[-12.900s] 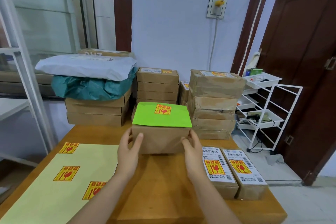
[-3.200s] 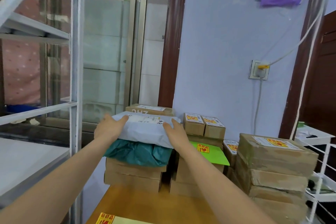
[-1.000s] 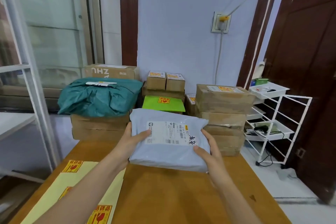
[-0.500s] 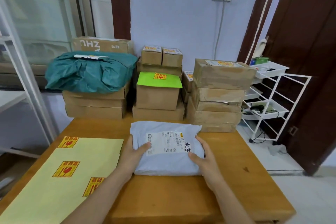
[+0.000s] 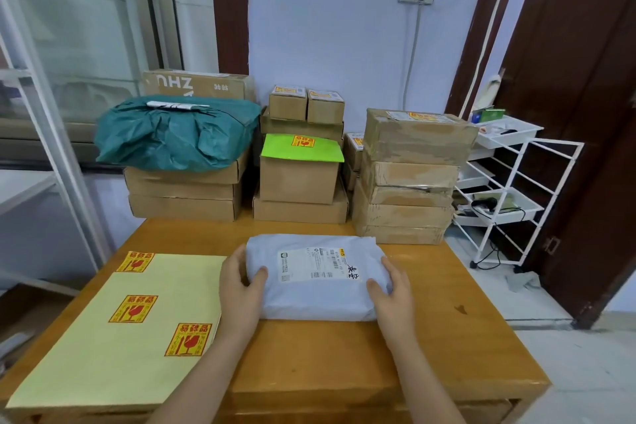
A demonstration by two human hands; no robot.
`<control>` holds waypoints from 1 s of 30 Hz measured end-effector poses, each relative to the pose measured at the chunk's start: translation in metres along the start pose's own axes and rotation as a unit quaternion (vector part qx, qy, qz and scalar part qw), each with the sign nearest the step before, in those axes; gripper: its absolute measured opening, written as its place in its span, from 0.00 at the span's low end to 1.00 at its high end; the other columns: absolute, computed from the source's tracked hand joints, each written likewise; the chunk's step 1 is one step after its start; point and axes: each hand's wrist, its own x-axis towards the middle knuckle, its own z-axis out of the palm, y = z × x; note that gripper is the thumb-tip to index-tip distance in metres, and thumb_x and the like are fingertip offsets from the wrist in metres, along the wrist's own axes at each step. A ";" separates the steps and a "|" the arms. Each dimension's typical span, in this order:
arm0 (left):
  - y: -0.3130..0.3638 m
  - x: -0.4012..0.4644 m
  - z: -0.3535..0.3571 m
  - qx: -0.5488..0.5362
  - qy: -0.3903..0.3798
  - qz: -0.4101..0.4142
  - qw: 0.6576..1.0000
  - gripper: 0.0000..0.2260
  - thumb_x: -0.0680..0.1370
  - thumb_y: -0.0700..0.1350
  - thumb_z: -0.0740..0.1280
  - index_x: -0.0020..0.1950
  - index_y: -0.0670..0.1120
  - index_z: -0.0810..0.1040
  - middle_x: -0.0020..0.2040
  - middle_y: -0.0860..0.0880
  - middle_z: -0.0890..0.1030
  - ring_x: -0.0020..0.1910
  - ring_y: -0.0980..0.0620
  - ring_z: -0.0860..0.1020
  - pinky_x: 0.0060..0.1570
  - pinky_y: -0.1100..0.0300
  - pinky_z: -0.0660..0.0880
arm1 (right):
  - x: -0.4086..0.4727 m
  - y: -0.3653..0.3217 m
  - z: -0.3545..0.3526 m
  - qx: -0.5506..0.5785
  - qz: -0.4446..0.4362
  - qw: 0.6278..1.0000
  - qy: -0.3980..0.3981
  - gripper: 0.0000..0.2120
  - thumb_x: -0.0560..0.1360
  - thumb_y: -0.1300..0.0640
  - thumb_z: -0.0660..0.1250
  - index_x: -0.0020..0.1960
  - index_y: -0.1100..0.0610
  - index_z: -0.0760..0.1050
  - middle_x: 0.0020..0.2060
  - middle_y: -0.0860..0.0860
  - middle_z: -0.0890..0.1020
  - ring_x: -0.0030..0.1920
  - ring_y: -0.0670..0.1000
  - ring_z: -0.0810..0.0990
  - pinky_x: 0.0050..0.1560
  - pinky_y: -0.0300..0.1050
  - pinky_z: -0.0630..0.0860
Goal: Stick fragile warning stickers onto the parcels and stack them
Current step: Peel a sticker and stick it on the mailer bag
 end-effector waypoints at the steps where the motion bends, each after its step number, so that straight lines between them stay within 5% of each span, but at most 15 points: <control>1: -0.002 -0.001 0.000 0.046 -0.003 0.040 0.998 0.21 0.76 0.38 0.67 0.68 0.42 0.71 0.65 0.49 0.72 0.66 0.50 0.68 0.64 0.59 0.64 | -0.001 -0.001 0.001 -0.017 -0.006 1.000 0.001 0.25 0.72 0.55 0.64 0.68 0.60 0.71 0.69 0.54 0.69 0.69 0.53 0.68 0.67 0.44 0.64; 4: -0.004 -0.007 0.003 0.187 -0.056 0.137 0.971 0.23 0.73 0.52 0.61 0.63 0.42 0.76 0.66 0.47 0.74 0.67 0.47 0.68 0.68 0.56 0.60 | -0.002 -0.003 0.003 -0.070 -0.016 0.997 -0.001 0.23 0.73 0.55 0.61 0.67 0.62 0.72 0.70 0.56 0.68 0.69 0.55 0.67 0.67 0.43 0.63; 7: -0.007 -0.007 0.006 0.287 -0.100 0.194 0.933 0.26 0.72 0.56 0.53 0.60 0.43 0.80 0.63 0.47 0.78 0.65 0.45 0.72 0.68 0.50 0.64 | 0.001 0.000 0.003 -0.120 -0.019 0.992 -0.015 0.19 0.78 0.62 0.60 0.68 0.61 0.71 0.71 0.54 0.66 0.70 0.53 0.66 0.62 0.39 0.64; 14: -0.007 -0.007 0.005 0.279 -0.130 0.131 0.942 0.34 0.70 0.62 0.48 0.66 0.46 0.76 0.68 0.50 0.74 0.70 0.52 0.67 0.68 0.58 0.62 | 0.000 -0.005 0.005 -0.161 0.038 0.986 0.001 0.20 0.79 0.56 0.56 0.70 0.53 0.71 0.70 0.51 0.70 0.67 0.53 0.70 0.60 0.49 0.71; 17: -0.005 -0.006 0.006 0.291 -0.132 0.121 0.940 0.29 0.73 0.58 0.52 0.68 0.47 0.74 0.71 0.51 0.71 0.72 0.54 0.65 0.70 0.57 0.62 | 0.000 -0.007 0.006 -0.191 0.047 0.981 0.006 0.19 0.79 0.56 0.55 0.68 0.52 0.72 0.55 0.54 0.79 0.53 0.55 0.76 0.50 0.49 0.74; 20: -0.002 -0.005 0.006 0.309 -0.141 0.114 0.934 0.34 0.71 0.62 0.45 0.70 0.48 0.72 0.72 0.52 0.69 0.73 0.55 0.63 0.72 0.54 0.60 | 0.000 -0.007 0.006 -0.210 0.042 0.977 0.012 0.17 0.78 0.56 0.56 0.64 0.54 0.74 0.43 0.59 0.80 0.43 0.58 0.77 0.42 0.50 0.74; 24: 0.004 0.000 0.005 0.370 -0.183 0.117 0.903 0.39 0.69 0.63 0.36 0.73 0.52 0.67 0.75 0.54 0.63 0.75 0.57 0.57 0.74 0.56 0.47 | 0.002 -0.005 0.007 -0.218 0.044 0.975 0.009 0.17 0.79 0.56 0.55 0.65 0.55 0.74 0.46 0.59 0.79 0.43 0.57 0.75 0.43 0.50 0.73; 27: 0.013 0.008 -0.006 0.379 -0.223 0.121 0.890 0.26 0.79 0.61 0.50 0.74 0.52 0.65 0.76 0.52 0.62 0.75 0.56 0.56 0.73 0.57 0.48 | 0.006 -0.006 0.005 -0.239 0.037 0.970 -0.002 0.16 0.78 0.58 0.57 0.63 0.57 0.74 0.50 0.57 0.76 0.48 0.58 0.75 0.48 0.51 0.73; 30: 0.015 0.015 -0.029 0.359 -0.189 0.132 0.904 0.23 0.80 0.55 0.61 0.73 0.50 0.67 0.75 0.50 0.64 0.75 0.52 0.59 0.73 0.57 0.54 | 0.009 -0.012 0.005 -0.337 -0.051 0.940 0.036 0.17 0.76 0.62 0.62 0.64 0.61 0.74 0.62 0.59 0.75 0.58 0.62 0.73 0.58 0.51 0.70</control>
